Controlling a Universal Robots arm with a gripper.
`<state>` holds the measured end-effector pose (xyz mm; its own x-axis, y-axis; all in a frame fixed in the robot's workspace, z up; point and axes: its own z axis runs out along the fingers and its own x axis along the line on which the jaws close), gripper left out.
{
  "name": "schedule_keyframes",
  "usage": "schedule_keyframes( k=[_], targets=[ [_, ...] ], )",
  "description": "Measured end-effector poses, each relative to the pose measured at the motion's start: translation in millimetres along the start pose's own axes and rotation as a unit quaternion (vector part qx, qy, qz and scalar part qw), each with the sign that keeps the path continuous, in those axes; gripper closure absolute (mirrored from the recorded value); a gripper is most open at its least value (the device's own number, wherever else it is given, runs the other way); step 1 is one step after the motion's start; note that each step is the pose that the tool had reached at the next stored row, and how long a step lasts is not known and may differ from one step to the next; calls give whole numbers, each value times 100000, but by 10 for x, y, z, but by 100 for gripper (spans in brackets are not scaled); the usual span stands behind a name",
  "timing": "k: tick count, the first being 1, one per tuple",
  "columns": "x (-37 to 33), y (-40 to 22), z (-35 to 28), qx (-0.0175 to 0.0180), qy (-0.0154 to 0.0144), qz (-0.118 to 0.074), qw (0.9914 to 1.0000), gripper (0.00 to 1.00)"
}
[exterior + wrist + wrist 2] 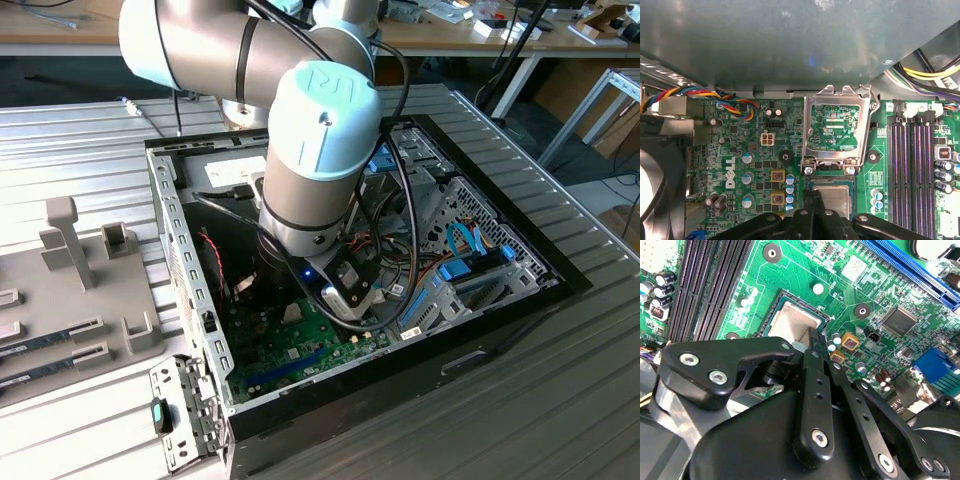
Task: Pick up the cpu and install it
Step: 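Place the cpu into insertion slot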
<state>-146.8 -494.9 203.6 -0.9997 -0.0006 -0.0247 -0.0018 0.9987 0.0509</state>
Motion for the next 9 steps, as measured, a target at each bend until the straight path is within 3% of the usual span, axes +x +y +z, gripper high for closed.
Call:
schedule_keyframes(
  k=[9],
  targets=[
    [-12, 18, -60, -1, -3, -3, 100000, 89]
  ],
)
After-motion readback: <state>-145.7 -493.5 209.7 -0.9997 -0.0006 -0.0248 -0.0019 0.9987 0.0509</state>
